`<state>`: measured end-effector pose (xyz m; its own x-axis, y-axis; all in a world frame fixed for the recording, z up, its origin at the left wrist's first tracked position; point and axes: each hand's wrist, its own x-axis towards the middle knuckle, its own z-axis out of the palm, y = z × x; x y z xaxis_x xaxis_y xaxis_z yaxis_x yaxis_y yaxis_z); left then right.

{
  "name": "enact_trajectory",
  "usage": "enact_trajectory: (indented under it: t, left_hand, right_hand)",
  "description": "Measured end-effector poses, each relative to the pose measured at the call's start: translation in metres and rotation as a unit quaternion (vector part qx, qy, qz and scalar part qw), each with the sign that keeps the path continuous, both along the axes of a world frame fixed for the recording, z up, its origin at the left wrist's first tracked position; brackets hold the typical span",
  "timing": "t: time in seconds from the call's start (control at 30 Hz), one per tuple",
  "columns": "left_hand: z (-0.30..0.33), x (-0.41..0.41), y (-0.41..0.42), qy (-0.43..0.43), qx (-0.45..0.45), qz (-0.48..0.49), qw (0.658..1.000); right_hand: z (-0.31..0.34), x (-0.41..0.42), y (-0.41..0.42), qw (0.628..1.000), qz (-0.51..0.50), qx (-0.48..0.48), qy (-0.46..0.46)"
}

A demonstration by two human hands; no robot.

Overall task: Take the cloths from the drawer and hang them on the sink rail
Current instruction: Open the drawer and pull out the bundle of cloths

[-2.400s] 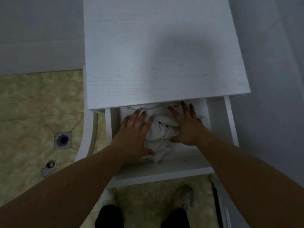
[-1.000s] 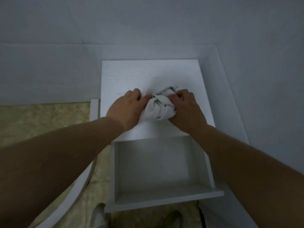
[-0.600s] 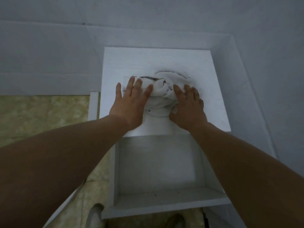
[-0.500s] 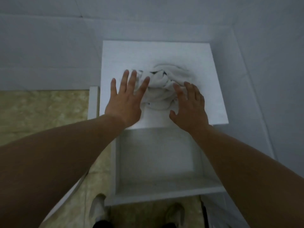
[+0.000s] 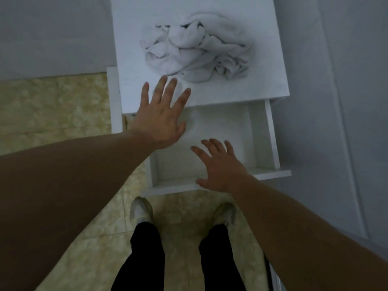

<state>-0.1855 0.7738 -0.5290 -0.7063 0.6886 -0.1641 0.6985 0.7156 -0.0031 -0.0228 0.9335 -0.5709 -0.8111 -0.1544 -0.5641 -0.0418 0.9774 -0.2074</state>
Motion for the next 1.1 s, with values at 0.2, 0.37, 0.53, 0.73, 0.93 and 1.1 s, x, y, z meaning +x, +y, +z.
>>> enact_trajectory:
  t: [0.2,0.37,0.53,0.73,0.93,1.1]
  left_hand:
    - [-0.036,0.015,0.007,-0.006,-0.013,0.000,1.000]
    - [-0.047,-0.004,0.005,-0.005,-0.016,0.021,1.000]
    - [-0.057,-0.035,0.005,-0.044,-0.047,0.041,0.997]
    - [-0.068,-0.031,-0.003,-0.060,-0.043,0.038,0.997]
    - [-0.069,-0.036,-0.007,-0.065,-0.015,0.031,0.997]
    - [-0.067,-0.067,-0.015,-0.035,0.013,0.048,0.998]
  right_hand:
    - [-0.023,0.019,-0.020,0.999,-0.014,-0.044,-0.024]
    - [-0.038,0.039,-0.015,1.000,0.012,-0.025,-0.010]
    - [-0.037,0.021,0.008,0.999,0.028,0.010,0.039]
    - [-0.036,0.014,0.010,0.995,0.036,0.037,0.088]
    - [-0.031,-0.008,0.016,0.991,0.006,0.055,0.120]
    - [-0.035,-0.022,0.024,0.990,-0.041,0.049,0.126]
